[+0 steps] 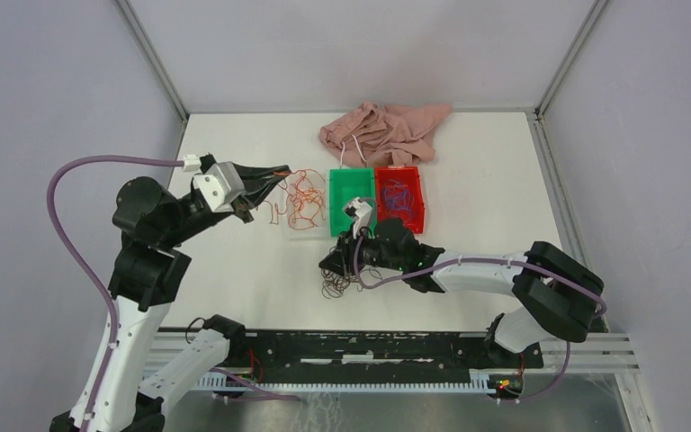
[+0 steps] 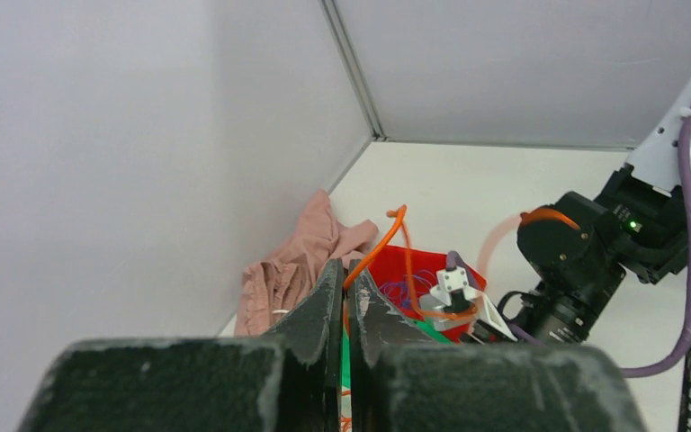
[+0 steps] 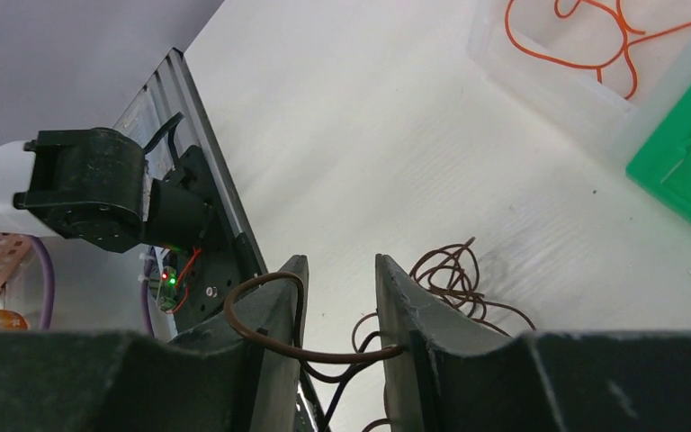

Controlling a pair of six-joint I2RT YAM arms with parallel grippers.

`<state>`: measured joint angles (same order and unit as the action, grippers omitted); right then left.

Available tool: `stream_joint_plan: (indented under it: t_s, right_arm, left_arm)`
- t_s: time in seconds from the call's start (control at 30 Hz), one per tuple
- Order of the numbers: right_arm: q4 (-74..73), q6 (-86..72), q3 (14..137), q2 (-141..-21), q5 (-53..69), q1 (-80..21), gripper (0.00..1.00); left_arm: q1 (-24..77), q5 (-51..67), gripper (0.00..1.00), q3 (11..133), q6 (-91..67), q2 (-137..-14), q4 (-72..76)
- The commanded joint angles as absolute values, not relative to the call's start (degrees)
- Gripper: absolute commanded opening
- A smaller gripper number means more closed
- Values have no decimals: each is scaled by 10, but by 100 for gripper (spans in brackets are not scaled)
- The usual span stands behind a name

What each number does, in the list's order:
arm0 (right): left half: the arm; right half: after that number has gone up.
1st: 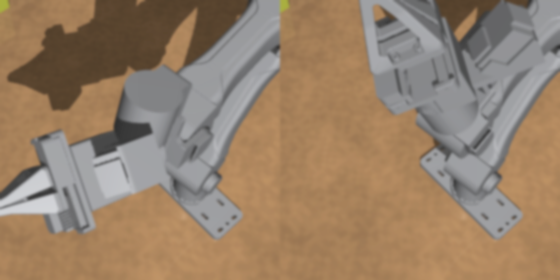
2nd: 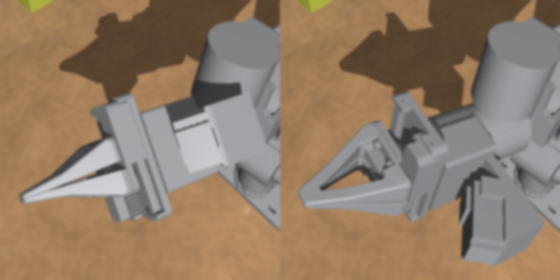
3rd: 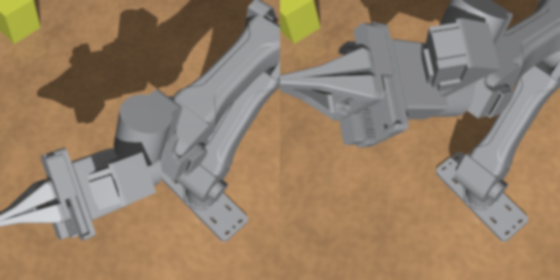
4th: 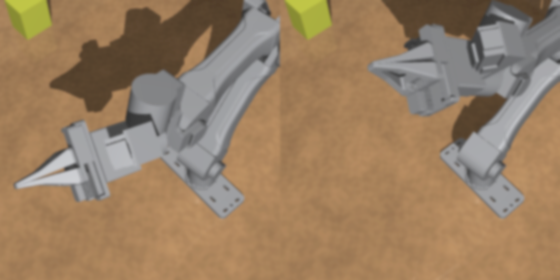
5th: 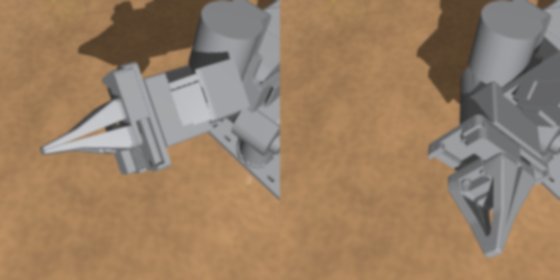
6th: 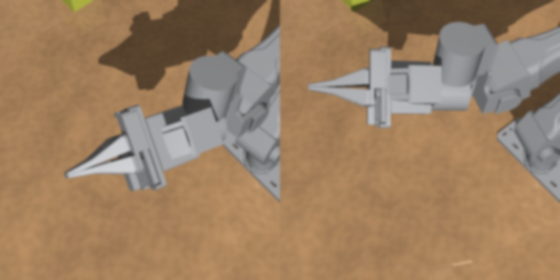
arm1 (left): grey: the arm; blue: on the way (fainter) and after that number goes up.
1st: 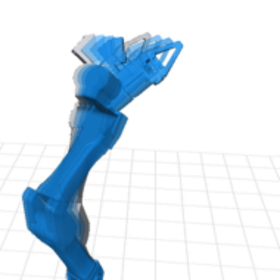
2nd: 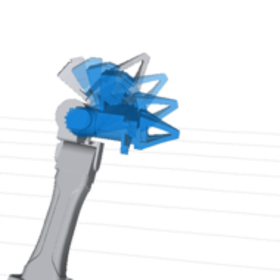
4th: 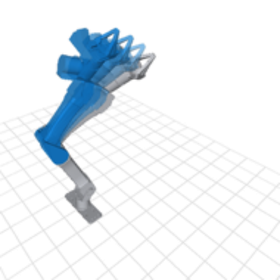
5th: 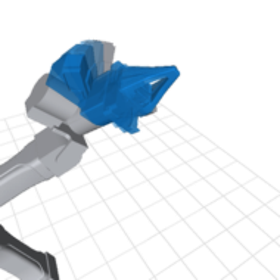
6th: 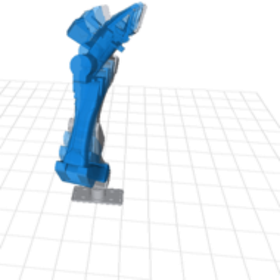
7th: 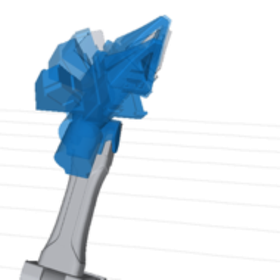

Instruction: Untangle the cables

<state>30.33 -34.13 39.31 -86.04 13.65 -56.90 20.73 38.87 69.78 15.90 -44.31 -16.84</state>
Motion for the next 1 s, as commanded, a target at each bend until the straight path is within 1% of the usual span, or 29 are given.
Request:
stream_joint_plan:
  t_s: [0.0,0.07,0.17,0.27,0.53,0.73,0.97]
  right_arm:
    - [340,-351,379,-858,126,-569,41]
    - [333,-352,376,-852,124,-569,44]
    - [316,-353,376,-833,114,-570,60]
    - [293,-354,386,-801,102,-568,65]
    - [167,-327,438,-730,78,-563,69]
    - [97,-302,437,-677,-15,-559,67]
    - [19,-287,463,-642,-66,-548,66]
  left_arm:
    - [209,361,3,728,170,-458,-134]
    - [209,359,3,727,176,-462,-137]
    - [209,352,3,714,179,-464,-137]
    - [209,330,3,691,185,-468,-136]
    - [209,238,3,618,200,-517,-100]
    - [209,210,3,605,197,-588,-54]
    - [209,198,3,599,221,-670,-7]
